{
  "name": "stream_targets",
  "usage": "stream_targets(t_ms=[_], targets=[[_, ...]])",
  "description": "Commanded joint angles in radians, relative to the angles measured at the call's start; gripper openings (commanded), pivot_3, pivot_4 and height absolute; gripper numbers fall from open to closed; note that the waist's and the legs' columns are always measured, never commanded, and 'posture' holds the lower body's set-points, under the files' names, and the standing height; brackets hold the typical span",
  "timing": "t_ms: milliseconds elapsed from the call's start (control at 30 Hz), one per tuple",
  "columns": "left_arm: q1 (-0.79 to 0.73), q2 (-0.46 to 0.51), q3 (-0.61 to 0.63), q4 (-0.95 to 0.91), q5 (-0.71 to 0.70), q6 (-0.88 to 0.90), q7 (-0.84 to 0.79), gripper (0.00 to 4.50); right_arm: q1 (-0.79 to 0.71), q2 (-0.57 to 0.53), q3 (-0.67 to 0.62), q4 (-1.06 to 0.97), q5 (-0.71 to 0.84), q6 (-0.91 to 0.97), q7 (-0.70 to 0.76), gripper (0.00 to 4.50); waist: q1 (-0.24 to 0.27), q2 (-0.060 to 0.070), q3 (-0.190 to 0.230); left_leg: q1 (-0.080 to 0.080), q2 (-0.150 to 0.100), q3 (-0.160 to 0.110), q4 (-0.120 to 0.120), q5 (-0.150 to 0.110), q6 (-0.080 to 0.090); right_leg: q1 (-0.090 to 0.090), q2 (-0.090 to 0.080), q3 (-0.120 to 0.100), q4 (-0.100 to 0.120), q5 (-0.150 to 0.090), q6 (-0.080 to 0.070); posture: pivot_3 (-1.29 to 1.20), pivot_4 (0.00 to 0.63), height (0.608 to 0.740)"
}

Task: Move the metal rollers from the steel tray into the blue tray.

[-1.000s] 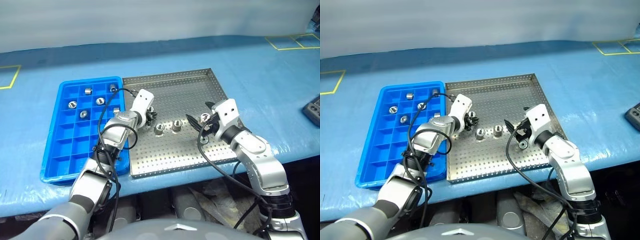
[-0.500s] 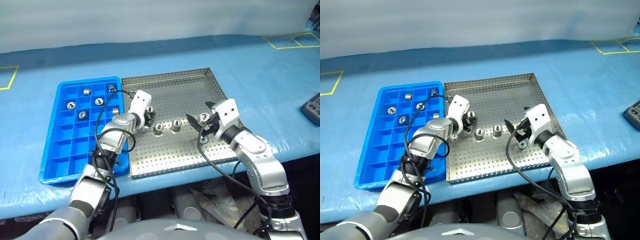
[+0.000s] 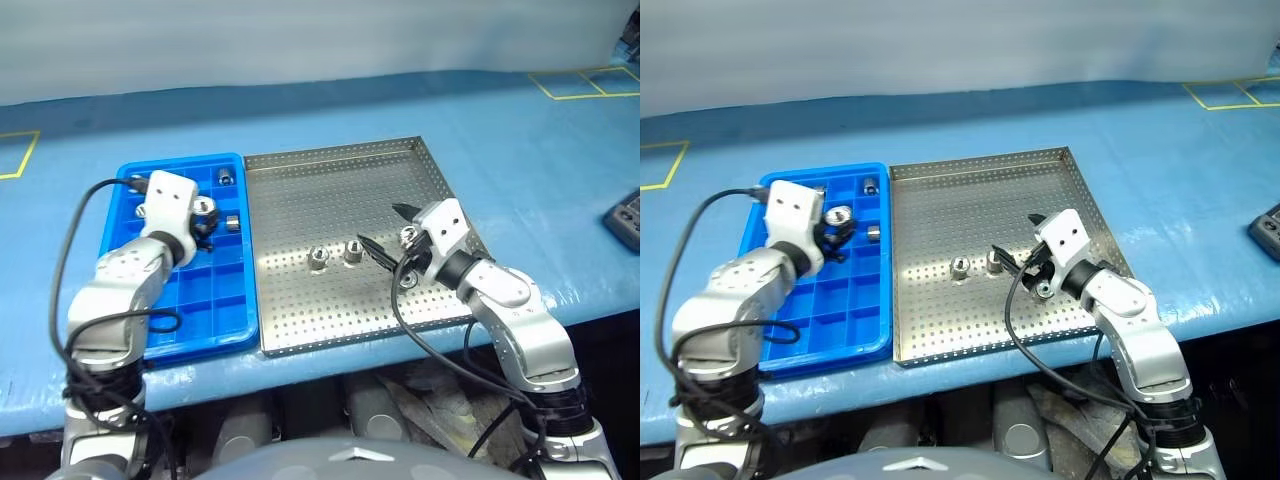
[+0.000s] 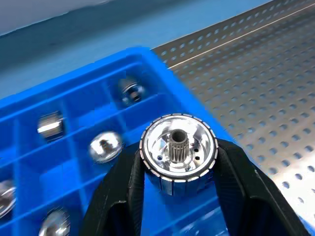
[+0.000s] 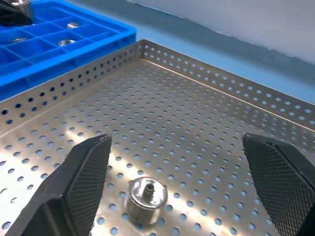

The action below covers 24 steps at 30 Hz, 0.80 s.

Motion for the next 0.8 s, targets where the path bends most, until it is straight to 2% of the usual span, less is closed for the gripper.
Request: stream_targets(t_ms=[33,300,533,800], targets=[[0.025,0.009,0.073,-0.124,0.014,0.052,0.040,1.85,-0.026,-0.003,0.012,-0.012,0.020,-0.031,0.038,4.50,0.018,0.000,0.000,0.000,0.000,0.000,0.000,0.000,-0.001,0.000,0.000,0.000,0.000,0.000,0.000,-0.13,0.150,0.740],[0.114,-0.013,0.125,-0.190,0.024,0.109,0.095,1.85,-0.081,0.031,0.056,-0.073,0.188,-0.037,0.197,4.50,0.061,-0.001,0.000,0.000,0.000,-0.001,0.000,0.002,-0.004,0.001,0.000,-0.002,-0.001,0.000,-0.001,-0.10,0.150,0.740],[0.181,-0.027,0.185,-0.167,0.032,0.091,0.116,1.85,-0.103,0.061,0.146,-0.045,0.186,-0.029,0.214,4.50,0.072,-0.003,-0.001,0.000,0.000,-0.002,0.000,0.002,-0.005,0.001,-0.001,-0.003,-0.001,-0.001,-0.002,-0.08,0.150,0.740],[0.159,-0.039,0.170,-0.077,0.043,0.038,0.130,1.85,-0.129,0.091,0.209,-0.011,0.168,-0.040,0.228,4.50,0.088,-0.004,-0.001,0.000,0.000,-0.003,0.000,0.003,-0.006,0.001,-0.001,-0.004,-0.001,-0.001,-0.004,-0.07,0.150,0.740]])
